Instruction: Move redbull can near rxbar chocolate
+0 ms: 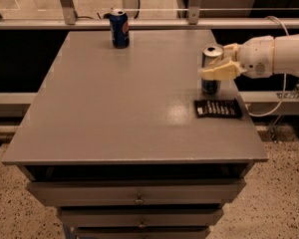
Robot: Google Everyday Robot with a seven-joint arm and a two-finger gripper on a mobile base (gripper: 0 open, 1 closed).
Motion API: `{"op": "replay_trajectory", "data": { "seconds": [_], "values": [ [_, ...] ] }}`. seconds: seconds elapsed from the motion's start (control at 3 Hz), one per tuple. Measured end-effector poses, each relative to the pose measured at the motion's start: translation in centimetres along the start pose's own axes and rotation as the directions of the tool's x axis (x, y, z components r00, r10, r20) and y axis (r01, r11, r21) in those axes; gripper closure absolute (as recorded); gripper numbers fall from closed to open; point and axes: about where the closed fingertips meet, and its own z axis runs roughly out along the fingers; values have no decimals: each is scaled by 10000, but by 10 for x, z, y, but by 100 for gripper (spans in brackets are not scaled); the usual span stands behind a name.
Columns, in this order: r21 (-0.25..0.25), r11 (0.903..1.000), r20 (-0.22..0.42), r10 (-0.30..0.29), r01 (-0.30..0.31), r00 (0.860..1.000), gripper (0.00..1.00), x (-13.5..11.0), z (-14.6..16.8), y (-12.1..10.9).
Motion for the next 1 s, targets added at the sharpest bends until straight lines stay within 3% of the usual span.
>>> {"op": "replay_trajectory", "data": {
  "seconds": [1.0],
  "values": [
    [417,9990,262,120,-131,9996,29,21,-15,-4]
  ]
}}
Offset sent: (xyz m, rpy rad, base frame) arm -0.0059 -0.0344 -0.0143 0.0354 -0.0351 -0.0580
